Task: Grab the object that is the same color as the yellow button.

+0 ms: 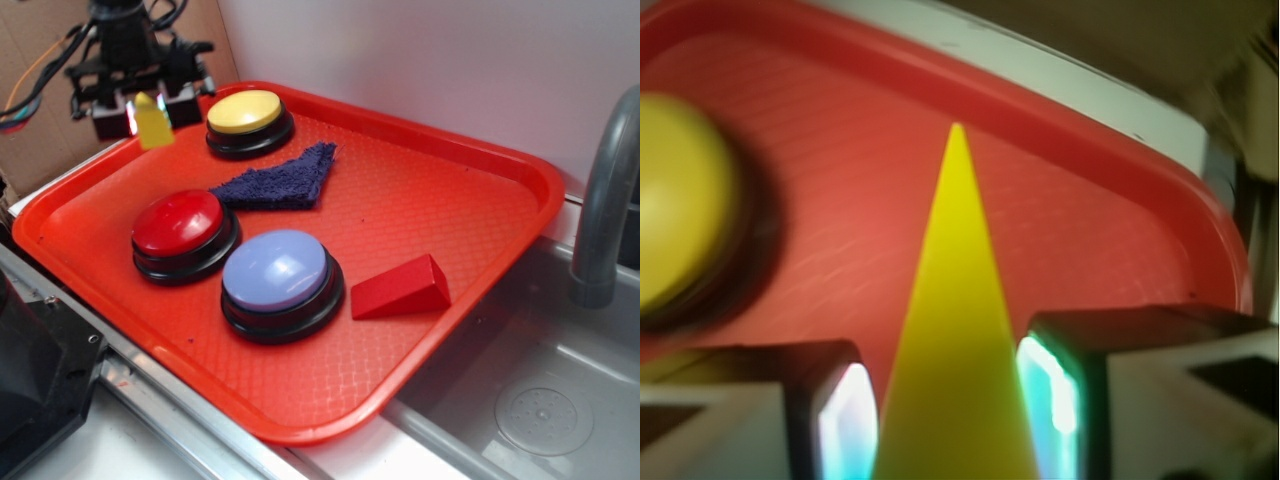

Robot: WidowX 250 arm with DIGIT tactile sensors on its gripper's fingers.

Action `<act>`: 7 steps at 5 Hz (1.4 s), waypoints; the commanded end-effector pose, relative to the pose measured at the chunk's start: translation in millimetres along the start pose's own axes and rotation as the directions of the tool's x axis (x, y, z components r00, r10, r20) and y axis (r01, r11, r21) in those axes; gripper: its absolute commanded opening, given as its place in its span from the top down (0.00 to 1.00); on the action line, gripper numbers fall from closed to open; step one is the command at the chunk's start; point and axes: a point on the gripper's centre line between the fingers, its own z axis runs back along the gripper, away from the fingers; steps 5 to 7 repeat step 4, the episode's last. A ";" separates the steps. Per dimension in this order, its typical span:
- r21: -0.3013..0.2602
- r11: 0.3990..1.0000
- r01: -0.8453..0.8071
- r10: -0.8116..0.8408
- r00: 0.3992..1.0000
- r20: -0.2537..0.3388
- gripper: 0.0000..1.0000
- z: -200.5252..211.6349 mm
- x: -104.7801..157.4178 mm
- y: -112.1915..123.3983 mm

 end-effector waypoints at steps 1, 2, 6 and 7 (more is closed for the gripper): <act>-0.091 0.880 0.467 -0.454 0.881 0.132 1.00 69.6 -53.0 -38.5; -0.107 0.780 0.617 -0.603 0.786 0.133 1.00 69.0 -66.8 -42.3; -0.142 0.838 0.527 -0.522 0.850 0.078 1.00 64.7 -46.8 -34.3; -0.142 0.838 0.527 -0.522 0.850 0.078 1.00 64.7 -46.8 -34.3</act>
